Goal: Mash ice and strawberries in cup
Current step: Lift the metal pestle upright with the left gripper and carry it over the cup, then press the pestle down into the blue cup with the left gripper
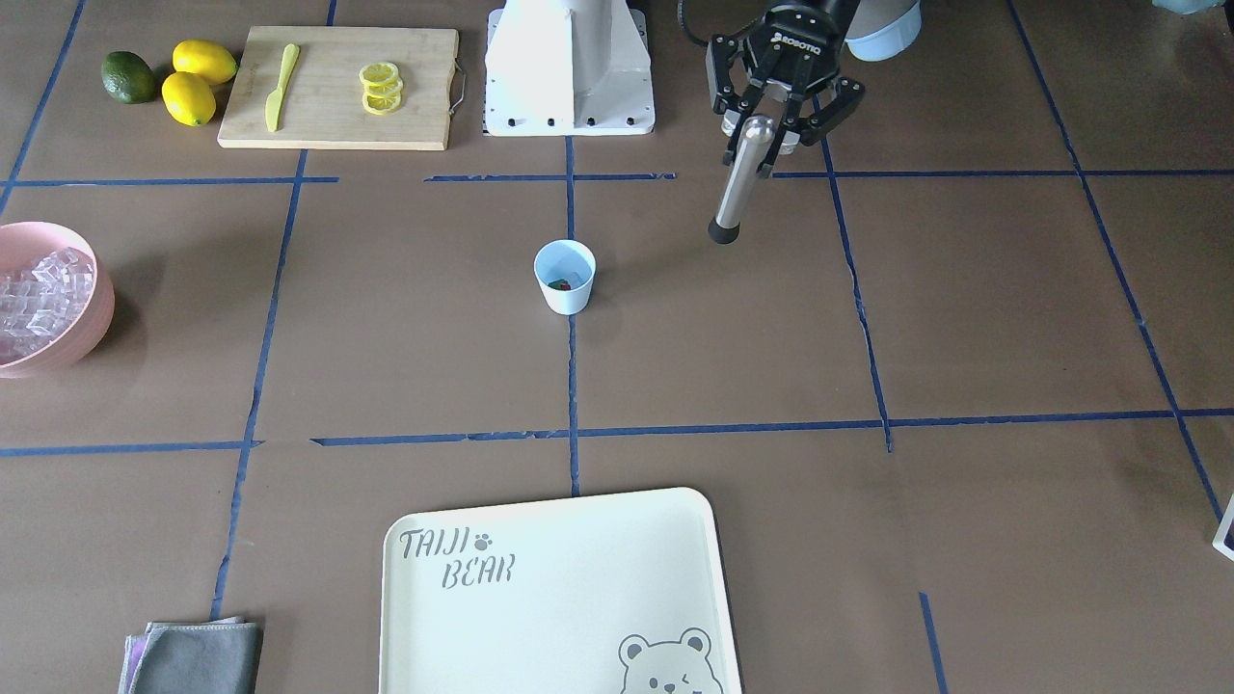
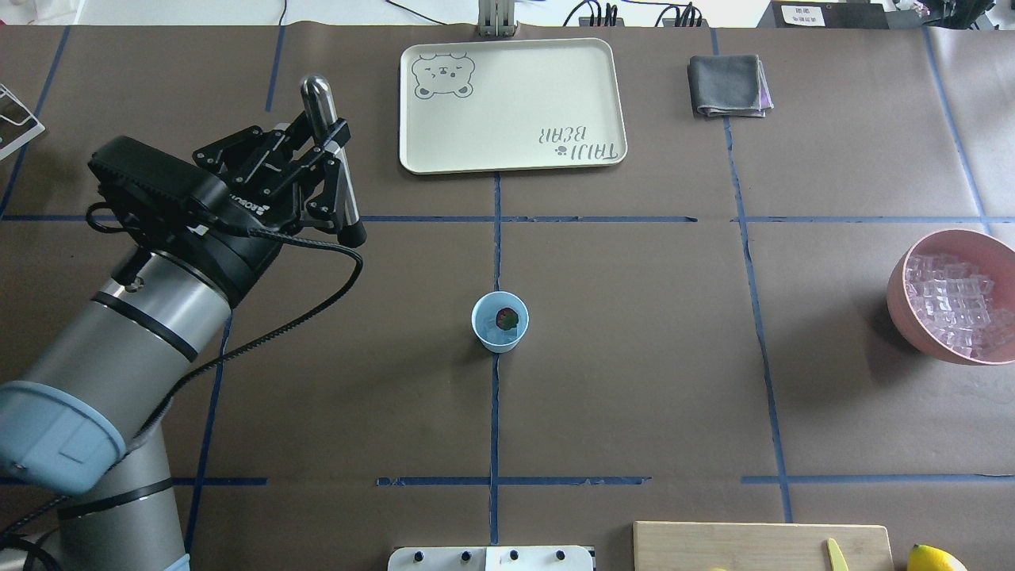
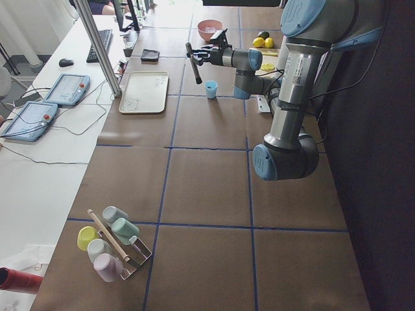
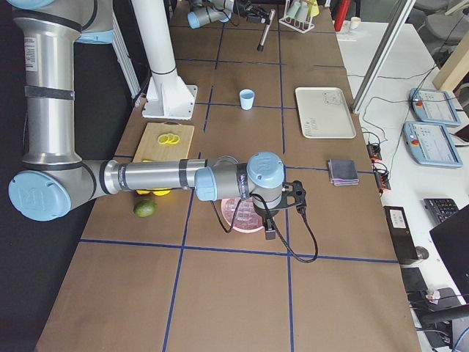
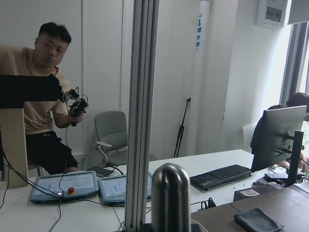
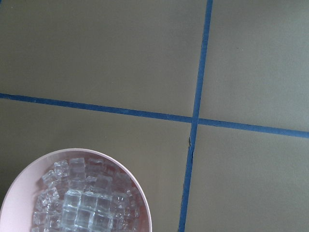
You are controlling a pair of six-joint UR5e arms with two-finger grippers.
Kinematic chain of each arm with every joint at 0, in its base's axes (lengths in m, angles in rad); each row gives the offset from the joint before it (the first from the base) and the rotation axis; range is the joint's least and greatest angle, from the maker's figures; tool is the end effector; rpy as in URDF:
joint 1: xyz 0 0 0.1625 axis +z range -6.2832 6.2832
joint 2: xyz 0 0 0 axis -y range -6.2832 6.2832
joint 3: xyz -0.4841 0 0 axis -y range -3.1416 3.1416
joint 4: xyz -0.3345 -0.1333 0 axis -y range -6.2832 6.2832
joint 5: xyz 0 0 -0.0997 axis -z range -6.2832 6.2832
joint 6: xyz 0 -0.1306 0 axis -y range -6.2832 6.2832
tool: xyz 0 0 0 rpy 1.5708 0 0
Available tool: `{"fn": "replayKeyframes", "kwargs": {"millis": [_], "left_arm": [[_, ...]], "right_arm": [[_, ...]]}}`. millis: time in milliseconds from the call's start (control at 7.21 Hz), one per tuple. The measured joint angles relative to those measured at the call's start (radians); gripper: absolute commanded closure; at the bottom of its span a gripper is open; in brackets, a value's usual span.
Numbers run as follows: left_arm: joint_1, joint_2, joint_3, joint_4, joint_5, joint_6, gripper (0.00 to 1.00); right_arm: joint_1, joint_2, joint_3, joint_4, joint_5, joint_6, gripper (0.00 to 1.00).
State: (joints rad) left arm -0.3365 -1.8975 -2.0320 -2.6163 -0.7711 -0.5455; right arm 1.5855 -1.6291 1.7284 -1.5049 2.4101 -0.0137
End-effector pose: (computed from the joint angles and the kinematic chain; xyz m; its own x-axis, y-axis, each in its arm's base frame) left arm 0.3529 -0.3639 0.2640 0.6284 0.4114 -0.6602 0.6681 0.1494 0.7290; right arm 0.0422 -0.4168 0.6823 0.6698 -0.1260 0.7317 -0.0053 0.9846 0.1745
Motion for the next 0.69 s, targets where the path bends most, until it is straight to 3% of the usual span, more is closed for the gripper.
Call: {"fn": "replayKeyframes", "kwargs": {"millis": [277,693], "left_arm": [[0.053,-0.129,0.155,-0.084,0.043,0.010,1.00],[0.064,-0.177,0.292,-0.288,-0.021,0.013,1.00]], "right_arm": [[0.000,0.001,-0.002,0.000,-0.001,0.000,0.01],[-0.001,0.002,-0.004,0.000,-0.002,0.001,0.01]]}}
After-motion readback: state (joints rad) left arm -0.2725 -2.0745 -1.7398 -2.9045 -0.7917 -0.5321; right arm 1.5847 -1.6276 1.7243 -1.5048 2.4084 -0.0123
